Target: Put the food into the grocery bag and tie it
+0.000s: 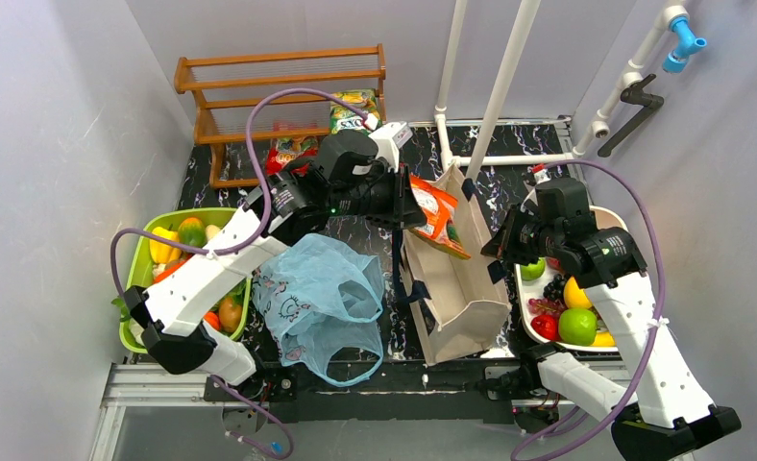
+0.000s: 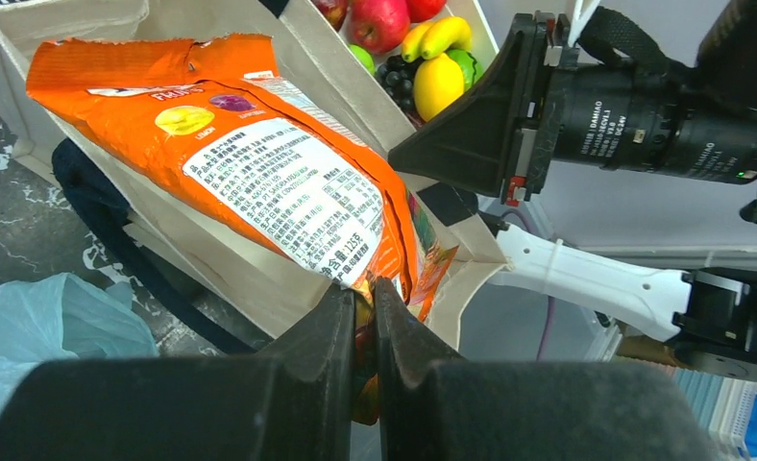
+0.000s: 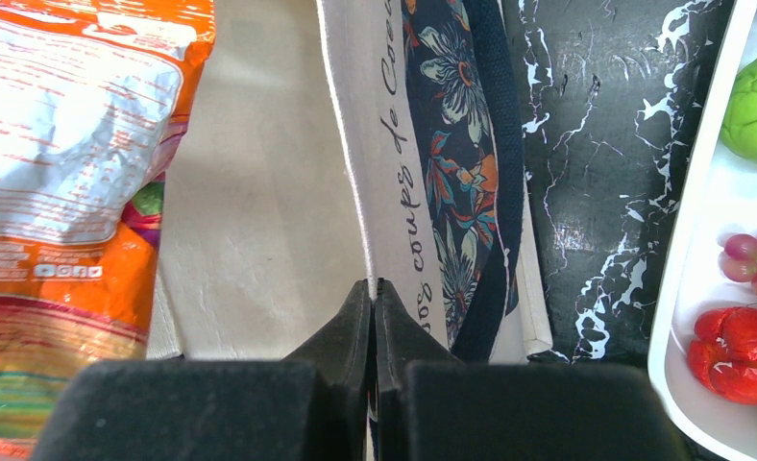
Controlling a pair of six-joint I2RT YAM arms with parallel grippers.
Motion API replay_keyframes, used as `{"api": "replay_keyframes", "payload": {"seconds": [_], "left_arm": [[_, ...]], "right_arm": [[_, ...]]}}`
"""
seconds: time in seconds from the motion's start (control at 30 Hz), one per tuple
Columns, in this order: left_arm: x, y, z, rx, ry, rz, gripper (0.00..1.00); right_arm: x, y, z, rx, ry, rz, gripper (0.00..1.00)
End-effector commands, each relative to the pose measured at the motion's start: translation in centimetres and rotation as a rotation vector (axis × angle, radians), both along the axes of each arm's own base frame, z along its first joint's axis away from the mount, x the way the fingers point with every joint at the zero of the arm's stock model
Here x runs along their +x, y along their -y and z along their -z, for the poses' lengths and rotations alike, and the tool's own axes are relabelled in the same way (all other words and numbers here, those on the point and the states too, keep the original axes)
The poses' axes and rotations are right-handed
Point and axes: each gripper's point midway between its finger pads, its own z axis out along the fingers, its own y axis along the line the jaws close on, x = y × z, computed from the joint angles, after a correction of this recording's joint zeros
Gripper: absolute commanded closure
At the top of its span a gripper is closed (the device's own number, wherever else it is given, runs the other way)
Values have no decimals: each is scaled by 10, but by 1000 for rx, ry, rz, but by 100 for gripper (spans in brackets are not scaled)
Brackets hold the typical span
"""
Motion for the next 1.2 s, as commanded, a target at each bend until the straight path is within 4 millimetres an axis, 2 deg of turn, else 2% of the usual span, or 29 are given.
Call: {"api": "replay_keyframes", "payload": {"seconds": [0.0, 0.03, 0.1, 0.13, 0.2, 0.23, 0.4, 0.53, 0.87, 1.0, 1.17], "left_arm": [[1, -14, -28, -44, 116, -53, 100], [2, -15, -26, -36, 119, -62, 97], [4, -16, -22, -24, 117, -76, 66], [4, -16, -21, -22, 115, -78, 54], [5, -16, -16, -12, 106, -89, 10], [6, -17, -13, -5, 106, -94, 3], [5, -20, -9, 9, 104, -94, 2], [12, -33, -10, 30, 147, -153, 2], [18, -78, -11, 94, 232, -280, 2], [28, -108, -8, 160, 272, -402, 2], [38, -127, -7, 190, 298, -449, 4]], "right_arm": [[1, -4, -13, 30, 35, -11, 99], [1, -3, -13, 29, 35, -12, 99], [0, -3, -13, 29, 35, -12, 99], [0, -3, -12, 28, 34, -12, 99], [-1, -3, -8, 29, 27, -13, 99], [-2, -3, -7, 32, 24, -14, 99], [-5, -4, -2, 36, 12, -16, 99], [-6, -3, -1, 34, 8, -15, 99], [-10, -2, 7, 34, -7, -13, 99], [-11, -2, 10, 31, -12, -14, 99], [-13, 0, 14, 23, -14, -13, 99]]}}
